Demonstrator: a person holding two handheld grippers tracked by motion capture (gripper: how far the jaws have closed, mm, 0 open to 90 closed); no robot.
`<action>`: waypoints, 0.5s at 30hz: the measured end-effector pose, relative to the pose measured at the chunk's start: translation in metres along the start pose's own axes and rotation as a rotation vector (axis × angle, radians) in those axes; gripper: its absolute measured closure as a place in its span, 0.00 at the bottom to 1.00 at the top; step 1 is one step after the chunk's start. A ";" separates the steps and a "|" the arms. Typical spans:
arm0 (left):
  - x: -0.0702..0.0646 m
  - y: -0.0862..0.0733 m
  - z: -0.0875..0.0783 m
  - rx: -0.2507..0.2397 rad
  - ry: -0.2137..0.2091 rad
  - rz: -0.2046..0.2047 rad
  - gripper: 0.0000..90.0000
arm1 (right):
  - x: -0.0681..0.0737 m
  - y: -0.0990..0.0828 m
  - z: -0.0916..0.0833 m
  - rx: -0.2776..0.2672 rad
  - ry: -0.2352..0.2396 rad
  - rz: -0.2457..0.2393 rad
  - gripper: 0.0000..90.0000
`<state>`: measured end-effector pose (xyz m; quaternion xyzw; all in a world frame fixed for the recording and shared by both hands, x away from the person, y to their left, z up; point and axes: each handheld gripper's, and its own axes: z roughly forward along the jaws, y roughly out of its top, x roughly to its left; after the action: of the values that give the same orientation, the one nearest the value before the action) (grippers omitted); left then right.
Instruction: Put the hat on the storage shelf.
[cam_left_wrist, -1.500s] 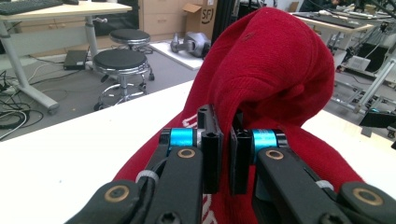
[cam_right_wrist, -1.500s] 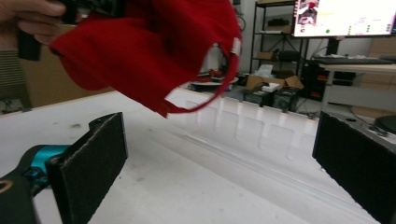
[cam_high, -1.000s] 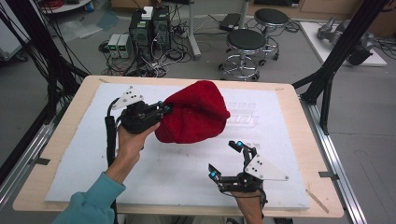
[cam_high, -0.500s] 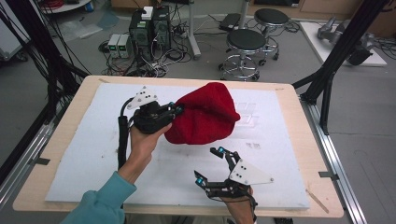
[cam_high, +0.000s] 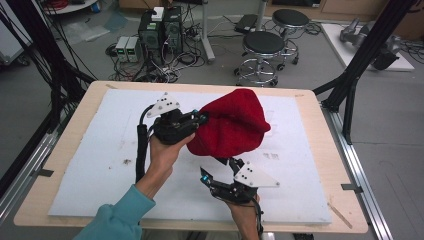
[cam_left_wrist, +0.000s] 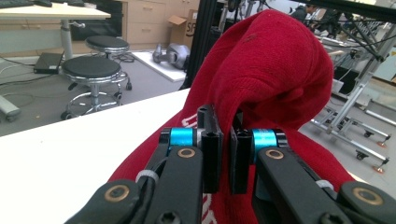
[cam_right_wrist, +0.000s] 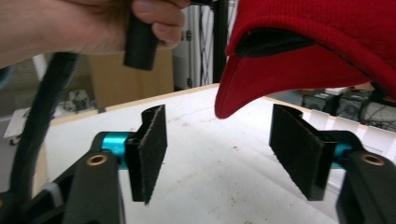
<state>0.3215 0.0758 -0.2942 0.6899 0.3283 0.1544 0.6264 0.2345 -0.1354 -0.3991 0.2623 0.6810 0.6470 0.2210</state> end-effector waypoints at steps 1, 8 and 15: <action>-0.001 0.000 0.001 -0.002 -0.005 -0.003 0.96 | 0.000 0.000 0.000 0.000 0.000 0.000 0.44; -0.010 -0.005 0.007 0.004 -0.025 -0.002 0.96 | 0.001 0.000 0.009 -0.008 -0.054 0.035 0.54; -0.013 -0.008 0.009 -0.004 -0.012 -0.006 0.96 | 0.001 0.001 0.010 -0.027 -0.096 0.063 0.64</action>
<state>0.3160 0.0605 -0.3005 0.6886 0.3262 0.1490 0.6303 0.2402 -0.1276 -0.3988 0.3113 0.6524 0.6492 0.2367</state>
